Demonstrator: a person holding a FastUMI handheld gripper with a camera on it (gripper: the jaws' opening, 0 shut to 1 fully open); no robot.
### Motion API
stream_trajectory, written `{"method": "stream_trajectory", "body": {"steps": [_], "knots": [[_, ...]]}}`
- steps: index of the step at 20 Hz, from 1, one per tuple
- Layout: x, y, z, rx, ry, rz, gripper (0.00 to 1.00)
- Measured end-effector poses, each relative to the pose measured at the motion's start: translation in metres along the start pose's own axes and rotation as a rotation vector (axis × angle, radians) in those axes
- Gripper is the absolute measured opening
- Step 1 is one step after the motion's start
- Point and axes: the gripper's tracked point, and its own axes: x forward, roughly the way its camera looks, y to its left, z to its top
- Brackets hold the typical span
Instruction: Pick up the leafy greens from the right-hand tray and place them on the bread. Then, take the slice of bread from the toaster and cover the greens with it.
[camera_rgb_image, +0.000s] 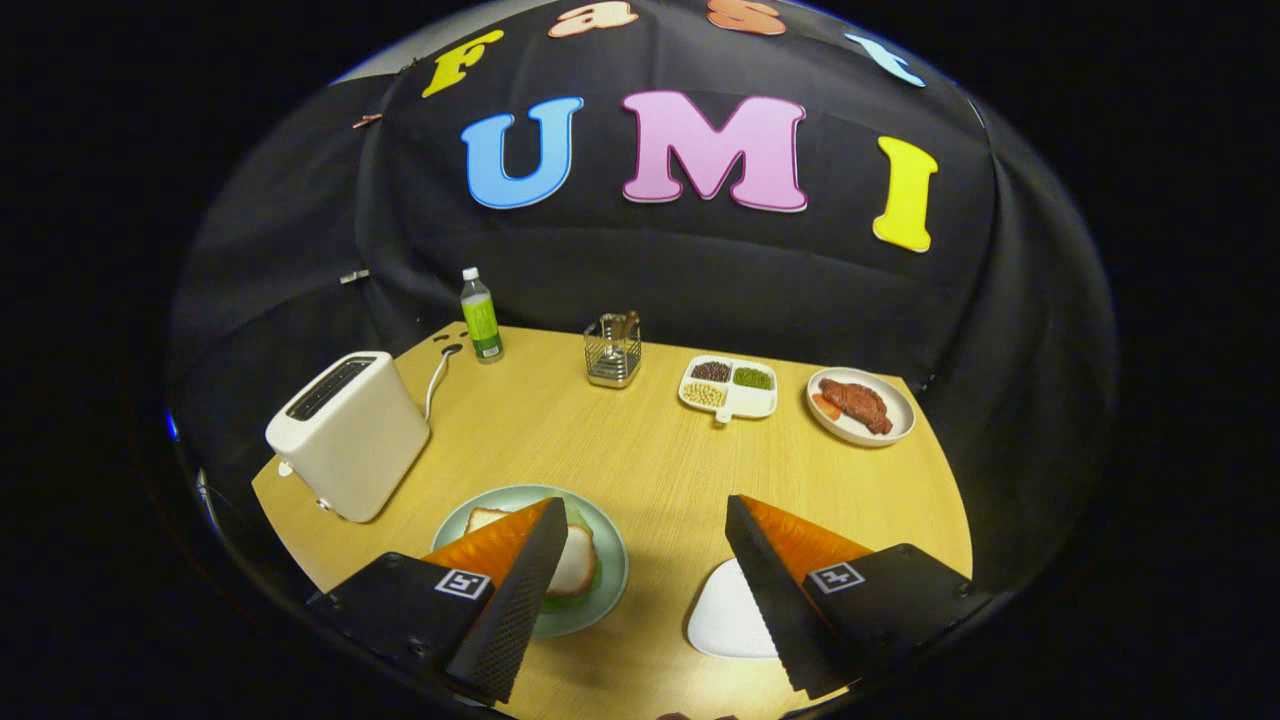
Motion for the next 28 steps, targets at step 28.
{"method": "stream_trajectory", "body": {"steps": [28], "knots": [[-0.178, -0.004, 0.090, 0.076, -0.287, -0.370, 0.98]]}}
